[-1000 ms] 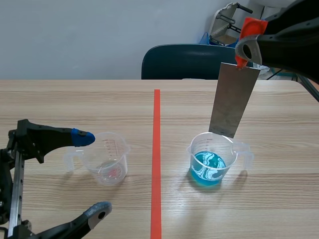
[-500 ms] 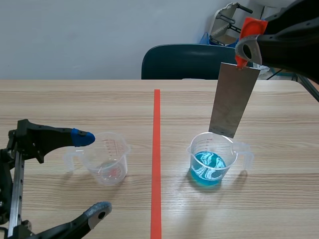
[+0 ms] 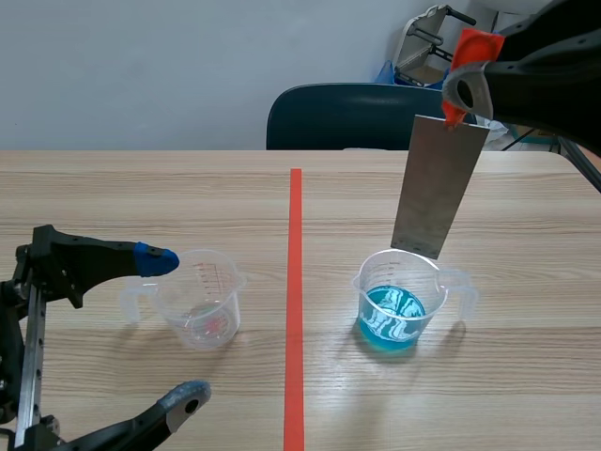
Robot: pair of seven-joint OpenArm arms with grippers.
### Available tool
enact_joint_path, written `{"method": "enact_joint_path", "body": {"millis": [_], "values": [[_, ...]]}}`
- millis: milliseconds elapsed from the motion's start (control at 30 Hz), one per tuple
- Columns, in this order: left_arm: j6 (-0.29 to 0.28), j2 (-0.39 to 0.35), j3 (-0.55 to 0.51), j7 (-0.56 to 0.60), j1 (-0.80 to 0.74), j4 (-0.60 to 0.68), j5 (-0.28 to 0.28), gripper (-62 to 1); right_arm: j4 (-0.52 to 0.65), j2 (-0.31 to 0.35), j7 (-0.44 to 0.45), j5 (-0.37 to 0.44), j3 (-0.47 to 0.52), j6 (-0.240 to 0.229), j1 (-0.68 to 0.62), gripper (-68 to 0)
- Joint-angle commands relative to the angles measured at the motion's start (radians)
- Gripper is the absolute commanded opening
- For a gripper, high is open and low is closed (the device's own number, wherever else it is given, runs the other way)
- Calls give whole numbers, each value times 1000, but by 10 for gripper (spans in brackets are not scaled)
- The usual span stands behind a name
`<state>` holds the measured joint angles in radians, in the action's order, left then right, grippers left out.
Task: Do the redox reaction experiment
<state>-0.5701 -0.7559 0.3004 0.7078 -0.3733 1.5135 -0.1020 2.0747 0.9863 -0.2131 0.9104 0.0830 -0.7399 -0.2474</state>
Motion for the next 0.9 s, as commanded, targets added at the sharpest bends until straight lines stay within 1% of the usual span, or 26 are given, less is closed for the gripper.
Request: {"method": "enact_joint_path", "body": {"millis": [0, 400, 600, 700, 867], "values": [[-1, 8, -3, 10, 5, 11, -10, 14, 8, 0, 18, 18, -5, -6, 15, -665], [-1, 8, -3, 10, 5, 11, -10, 14, 7, -1, 22, 17, -5, -6, 14, -665], [-1, 8, -3, 10, 5, 11, -10, 14, -6, -1, 74, 5, -8, -6, 14, -665], [-1, 8, -3, 10, 5, 11, -10, 14, -25, -4, 105, -26, -32, -6, 14, -665], [-1, 10, -3, 9, 5, 11, -10, 14, -62, -42, 138, -107, -80, -6, 14, -665]]}}
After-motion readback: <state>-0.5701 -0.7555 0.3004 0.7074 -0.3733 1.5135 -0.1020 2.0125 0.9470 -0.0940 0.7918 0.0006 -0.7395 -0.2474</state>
